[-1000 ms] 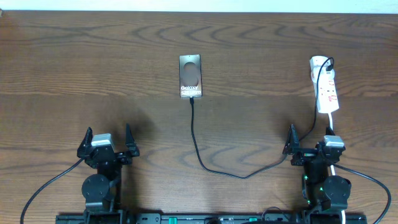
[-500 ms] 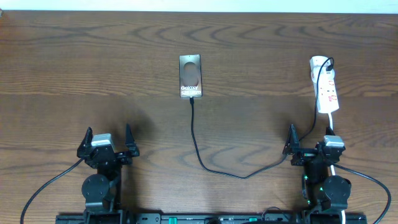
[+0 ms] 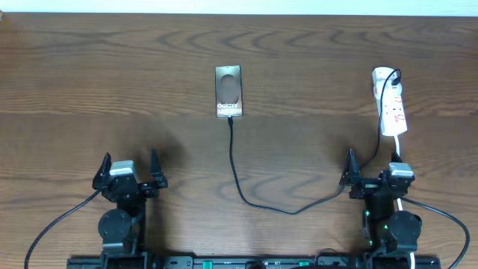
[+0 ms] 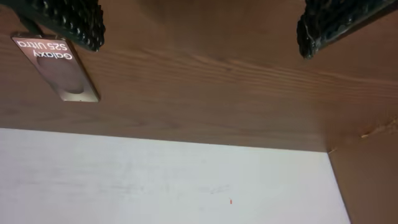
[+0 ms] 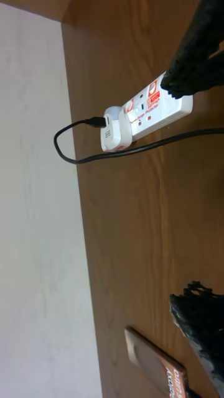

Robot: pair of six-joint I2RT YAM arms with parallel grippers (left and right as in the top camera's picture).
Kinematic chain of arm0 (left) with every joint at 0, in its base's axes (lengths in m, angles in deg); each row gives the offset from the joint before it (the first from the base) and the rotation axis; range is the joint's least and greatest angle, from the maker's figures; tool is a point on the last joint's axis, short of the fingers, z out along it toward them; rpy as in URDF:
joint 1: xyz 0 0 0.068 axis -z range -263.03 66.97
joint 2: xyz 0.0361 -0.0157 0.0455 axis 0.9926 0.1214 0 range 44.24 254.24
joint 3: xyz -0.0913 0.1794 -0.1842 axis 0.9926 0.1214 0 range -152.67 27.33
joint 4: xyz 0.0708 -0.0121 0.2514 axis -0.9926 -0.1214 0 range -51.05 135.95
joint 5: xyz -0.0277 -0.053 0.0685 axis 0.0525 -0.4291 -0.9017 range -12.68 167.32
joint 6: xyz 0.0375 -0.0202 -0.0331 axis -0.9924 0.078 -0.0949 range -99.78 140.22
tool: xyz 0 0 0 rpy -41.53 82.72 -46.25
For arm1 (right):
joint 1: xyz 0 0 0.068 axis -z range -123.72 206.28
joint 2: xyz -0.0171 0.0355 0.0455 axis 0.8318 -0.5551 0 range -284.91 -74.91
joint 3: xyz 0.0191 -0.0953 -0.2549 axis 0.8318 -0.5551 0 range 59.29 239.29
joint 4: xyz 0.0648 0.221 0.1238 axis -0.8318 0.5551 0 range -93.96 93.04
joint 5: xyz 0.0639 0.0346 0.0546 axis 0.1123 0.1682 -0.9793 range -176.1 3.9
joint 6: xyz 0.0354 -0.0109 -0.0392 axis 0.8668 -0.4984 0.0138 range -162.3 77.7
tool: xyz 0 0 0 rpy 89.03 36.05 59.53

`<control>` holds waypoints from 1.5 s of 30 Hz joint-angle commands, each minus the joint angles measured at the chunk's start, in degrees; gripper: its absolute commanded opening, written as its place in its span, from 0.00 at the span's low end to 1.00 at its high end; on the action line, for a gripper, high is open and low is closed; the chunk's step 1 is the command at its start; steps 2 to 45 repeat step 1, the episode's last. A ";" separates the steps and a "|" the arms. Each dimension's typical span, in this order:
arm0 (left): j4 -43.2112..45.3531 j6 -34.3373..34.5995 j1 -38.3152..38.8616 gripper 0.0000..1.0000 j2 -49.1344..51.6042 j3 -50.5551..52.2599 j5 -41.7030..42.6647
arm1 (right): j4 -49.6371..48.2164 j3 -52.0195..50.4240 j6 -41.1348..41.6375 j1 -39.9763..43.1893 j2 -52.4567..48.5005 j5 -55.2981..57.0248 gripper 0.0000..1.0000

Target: Plug charger to phone and switch on socket

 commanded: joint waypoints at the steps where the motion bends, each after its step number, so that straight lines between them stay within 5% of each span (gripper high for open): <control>1: -2.73 -0.81 0.17 0.98 -0.35 0.76 -0.72 | 0.28 -0.11 -0.31 -0.39 0.37 -0.15 0.99; 45: -2.73 -0.81 0.17 0.98 -0.35 0.76 -0.72 | 0.28 -0.11 -0.31 -0.39 0.37 -0.15 0.99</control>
